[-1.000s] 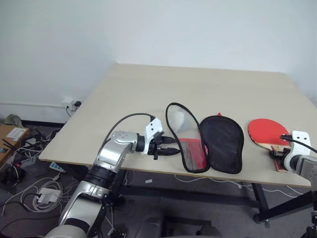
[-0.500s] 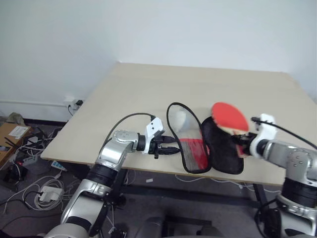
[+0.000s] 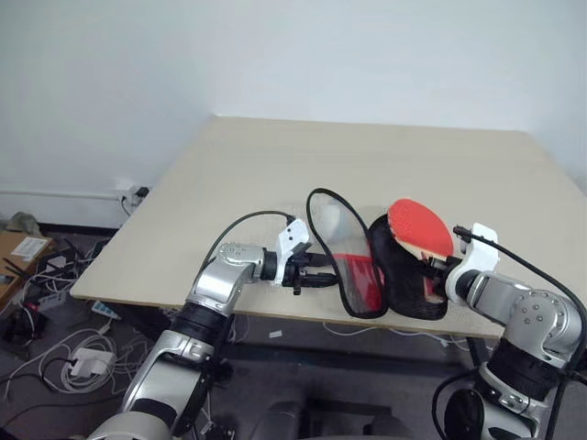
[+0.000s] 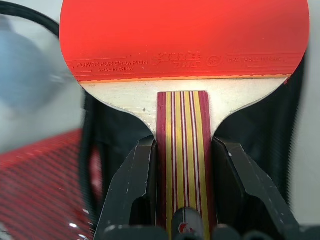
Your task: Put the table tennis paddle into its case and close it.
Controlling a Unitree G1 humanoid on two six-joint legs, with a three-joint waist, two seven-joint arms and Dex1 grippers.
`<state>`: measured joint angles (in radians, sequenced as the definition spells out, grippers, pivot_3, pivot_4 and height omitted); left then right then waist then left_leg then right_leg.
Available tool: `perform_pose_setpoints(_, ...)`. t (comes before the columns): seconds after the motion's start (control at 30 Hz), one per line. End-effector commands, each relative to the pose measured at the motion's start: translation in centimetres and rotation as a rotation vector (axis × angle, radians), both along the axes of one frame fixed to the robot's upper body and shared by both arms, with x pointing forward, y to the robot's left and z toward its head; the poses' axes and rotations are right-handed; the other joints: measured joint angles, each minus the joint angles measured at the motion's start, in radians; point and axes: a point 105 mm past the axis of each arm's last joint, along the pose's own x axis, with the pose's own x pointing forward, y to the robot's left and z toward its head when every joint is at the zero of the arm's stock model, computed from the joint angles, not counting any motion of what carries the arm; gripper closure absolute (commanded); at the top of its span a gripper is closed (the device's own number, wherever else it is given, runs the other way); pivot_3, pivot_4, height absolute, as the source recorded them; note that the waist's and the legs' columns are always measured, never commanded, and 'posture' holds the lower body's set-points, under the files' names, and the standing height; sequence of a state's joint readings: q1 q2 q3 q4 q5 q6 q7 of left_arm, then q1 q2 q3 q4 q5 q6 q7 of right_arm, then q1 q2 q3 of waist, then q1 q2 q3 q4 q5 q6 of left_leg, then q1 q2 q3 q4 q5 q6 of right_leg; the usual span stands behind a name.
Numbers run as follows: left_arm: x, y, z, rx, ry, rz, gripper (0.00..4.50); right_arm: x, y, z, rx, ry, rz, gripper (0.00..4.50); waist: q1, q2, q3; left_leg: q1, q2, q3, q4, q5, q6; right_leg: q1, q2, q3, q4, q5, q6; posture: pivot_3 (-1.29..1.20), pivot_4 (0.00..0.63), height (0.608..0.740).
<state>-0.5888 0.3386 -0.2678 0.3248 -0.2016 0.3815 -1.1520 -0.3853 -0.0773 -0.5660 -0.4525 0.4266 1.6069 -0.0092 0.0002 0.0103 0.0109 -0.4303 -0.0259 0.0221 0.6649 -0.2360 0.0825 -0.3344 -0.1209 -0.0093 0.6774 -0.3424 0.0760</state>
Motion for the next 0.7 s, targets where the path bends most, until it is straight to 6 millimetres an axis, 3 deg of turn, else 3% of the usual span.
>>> perform_pose_setpoints(0.03,0.6,-0.4,1.4,-0.008,-0.054,-0.021,2.04,0.0,0.4,1.2,-0.010,-0.052,0.008,3.31,0.000,0.000,0.000,0.000,0.000,0.000,0.000,0.000,0.000,0.000,0.000,0.000,0.000,0.000,0.000,0.00,0.000,0.715)
perform_pose_setpoints(0.4,0.7,-0.8,1.3,-0.014,-0.054,-0.021,2.04,0.3,3.2,-0.2,-0.026,0.001,0.072,3.31,-0.002,0.000,0.000,0.000,0.000,0.000,-0.001,0.000,-0.001,-0.003,0.001,0.000,0.000,0.000,0.000,0.00,0.000,0.715)
perform_pose_setpoints(0.7,0.7,-0.3,1.2,-0.004,-0.053,-0.007,2.04,0.9,3.4,-0.2,-0.117,-0.028,0.106,3.31,-0.002,0.000,0.000,0.000,0.000,0.000,-0.002,0.001,-0.001,-0.003,0.001,0.000,0.000,0.000,0.000,0.00,0.000,0.715)
